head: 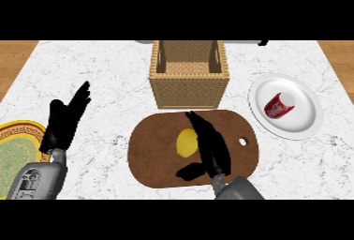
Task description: Pick the lemon from the cutting board and place it in the basket
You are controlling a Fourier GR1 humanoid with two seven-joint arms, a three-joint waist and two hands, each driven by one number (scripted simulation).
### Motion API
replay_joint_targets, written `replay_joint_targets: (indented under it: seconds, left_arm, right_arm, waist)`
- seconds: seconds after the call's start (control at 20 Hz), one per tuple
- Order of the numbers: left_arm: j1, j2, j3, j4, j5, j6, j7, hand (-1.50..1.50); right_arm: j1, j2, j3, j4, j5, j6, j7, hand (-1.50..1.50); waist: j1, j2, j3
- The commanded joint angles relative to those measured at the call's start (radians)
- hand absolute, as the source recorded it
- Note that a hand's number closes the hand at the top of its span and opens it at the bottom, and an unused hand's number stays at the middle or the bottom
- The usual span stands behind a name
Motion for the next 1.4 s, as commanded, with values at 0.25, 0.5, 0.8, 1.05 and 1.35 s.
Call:
replay_joint_targets:
  seconds: [0.25,0.5,0.8,1.05,1.35]
  left_arm:
    - [-0.004,-0.021,0.014,0.071,-0.028,-0.001,-0.071,0.00]
    - [-0.003,-0.022,0.018,0.024,-0.029,-0.008,-0.026,0.00]
    - [-0.088,-0.024,-0.009,0.048,-0.012,-0.052,-0.019,0.00]
    - [-0.138,-0.051,-0.061,0.037,-0.029,-0.066,-0.004,0.00]
    - [-0.163,-0.062,-0.074,0.074,-0.039,-0.071,-0.020,0.00]
  right_arm:
    - [-0.021,-0.037,0.029,0.027,0.135,-0.033,-0.020,1.50]
    - [-0.053,0.001,0.139,0.065,0.224,-0.123,0.104,1.50]
    - [-0.393,0.001,0.144,0.263,0.189,0.163,0.445,1.50]
    - [-0.617,0.002,0.134,0.349,0.151,0.303,0.585,1.50]
    - [-0.778,0.002,0.063,0.345,-0.004,0.150,0.672,1.50]
  waist:
    - [-0.004,0.000,0.000]
    - [0.001,0.000,0.000]
    - [0.113,0.028,-0.007]
    - [0.180,0.036,-0.004]
    - [0.220,0.050,-0.001]
